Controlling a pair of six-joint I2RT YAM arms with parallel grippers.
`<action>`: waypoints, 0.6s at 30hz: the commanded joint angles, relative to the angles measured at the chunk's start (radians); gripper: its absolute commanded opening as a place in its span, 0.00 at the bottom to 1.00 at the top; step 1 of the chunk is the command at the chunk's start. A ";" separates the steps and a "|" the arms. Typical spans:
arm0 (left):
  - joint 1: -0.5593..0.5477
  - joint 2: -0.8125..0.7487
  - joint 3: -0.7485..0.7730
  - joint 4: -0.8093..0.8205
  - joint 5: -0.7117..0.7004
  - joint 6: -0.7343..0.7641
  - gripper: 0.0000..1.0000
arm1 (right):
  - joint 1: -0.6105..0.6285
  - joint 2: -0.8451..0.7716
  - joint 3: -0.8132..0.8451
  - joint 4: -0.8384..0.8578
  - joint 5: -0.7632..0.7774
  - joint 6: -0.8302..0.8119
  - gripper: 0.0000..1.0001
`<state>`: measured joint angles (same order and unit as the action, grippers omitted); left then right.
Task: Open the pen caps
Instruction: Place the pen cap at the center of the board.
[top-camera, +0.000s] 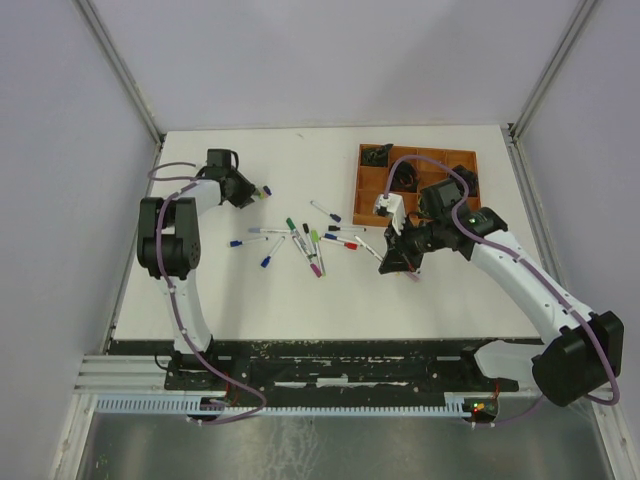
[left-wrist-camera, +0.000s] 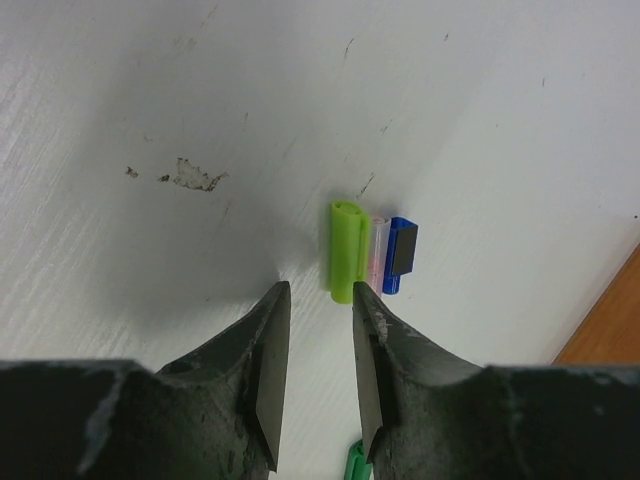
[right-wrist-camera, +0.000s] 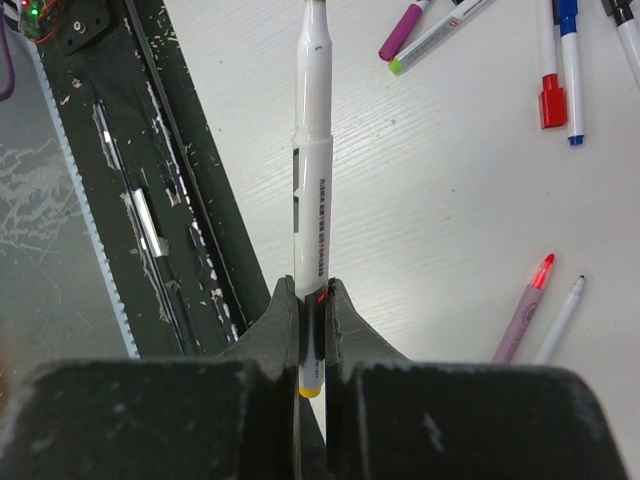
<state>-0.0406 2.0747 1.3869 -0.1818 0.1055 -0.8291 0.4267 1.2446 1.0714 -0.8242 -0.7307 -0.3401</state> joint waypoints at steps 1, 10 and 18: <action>0.005 -0.082 0.025 0.006 -0.012 0.053 0.39 | 0.001 0.012 0.027 0.022 0.029 -0.009 0.01; -0.001 -0.369 -0.247 0.228 0.155 0.060 0.43 | 0.003 0.137 0.050 -0.022 0.342 -0.051 0.02; -0.279 -0.812 -0.579 0.356 0.045 0.231 0.54 | 0.002 0.266 0.060 -0.066 0.500 -0.059 0.02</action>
<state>-0.1669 1.4353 0.9028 0.0578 0.2058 -0.7349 0.4274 1.4673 1.0866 -0.8722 -0.3473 -0.3836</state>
